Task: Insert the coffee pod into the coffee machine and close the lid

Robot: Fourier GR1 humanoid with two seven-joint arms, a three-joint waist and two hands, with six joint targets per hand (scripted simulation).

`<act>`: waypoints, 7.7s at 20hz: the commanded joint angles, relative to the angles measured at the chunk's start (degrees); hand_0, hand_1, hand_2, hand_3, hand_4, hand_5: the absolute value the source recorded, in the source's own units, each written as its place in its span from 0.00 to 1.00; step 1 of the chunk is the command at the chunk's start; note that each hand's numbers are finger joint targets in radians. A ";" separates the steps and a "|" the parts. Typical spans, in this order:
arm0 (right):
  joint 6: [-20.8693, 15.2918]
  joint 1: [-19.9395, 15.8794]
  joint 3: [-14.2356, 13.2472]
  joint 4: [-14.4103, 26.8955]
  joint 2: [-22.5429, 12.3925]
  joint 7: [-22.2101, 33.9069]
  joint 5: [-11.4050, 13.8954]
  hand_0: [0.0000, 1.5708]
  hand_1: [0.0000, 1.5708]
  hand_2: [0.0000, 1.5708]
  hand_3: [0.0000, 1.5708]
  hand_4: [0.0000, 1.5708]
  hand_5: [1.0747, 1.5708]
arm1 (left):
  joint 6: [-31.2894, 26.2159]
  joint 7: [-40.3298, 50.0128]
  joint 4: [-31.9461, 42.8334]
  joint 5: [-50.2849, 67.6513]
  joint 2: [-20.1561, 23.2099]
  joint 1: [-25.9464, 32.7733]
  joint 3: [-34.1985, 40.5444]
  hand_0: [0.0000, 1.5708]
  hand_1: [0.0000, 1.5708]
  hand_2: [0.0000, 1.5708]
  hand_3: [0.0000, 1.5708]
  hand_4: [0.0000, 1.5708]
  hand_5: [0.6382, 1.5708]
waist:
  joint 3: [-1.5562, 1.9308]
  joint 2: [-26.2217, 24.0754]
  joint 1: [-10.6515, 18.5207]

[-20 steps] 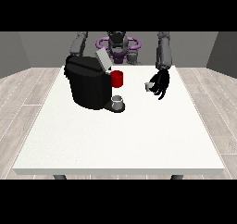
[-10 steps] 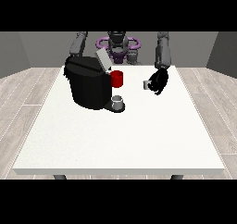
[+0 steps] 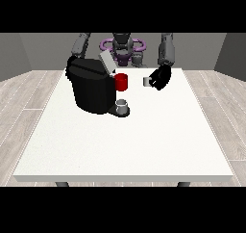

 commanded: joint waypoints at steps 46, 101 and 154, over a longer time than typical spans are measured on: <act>9.12 -11.27 -1.48 6.55 -5.20 -4.92 -2.48 0.00 0.00 0.00 0.00 0.13 1.00 | -8.13 18.12 -3.17 9.37 3.42 -27.73 13.79 0.92 0.92 0.94 0.88 0.38 1.00 | -0.02 10.65 -6.57; 2.40 12.12 18.68 -18.88 3.73 2.21 7.54 0.00 0.00 0.00 0.00 0.12 1.00 | -18.09 -9.44 -4.44 25.50 -10.09 29.14 17.44 0.00 0.00 0.00 0.00 0.20 1.00 | -0.05 -28.78 3.35; -10.34 -25.42 1.89 7.28 0.73 3.66 12.30 0.00 0.00 0.00 0.00 0.27 1.00 | -19.90 -10.52 -28.71 33.98 -11.34 32.84 8.41 0.00 0.00 0.00 0.00 0.23 1.00 | -0.03 -2.99 16.53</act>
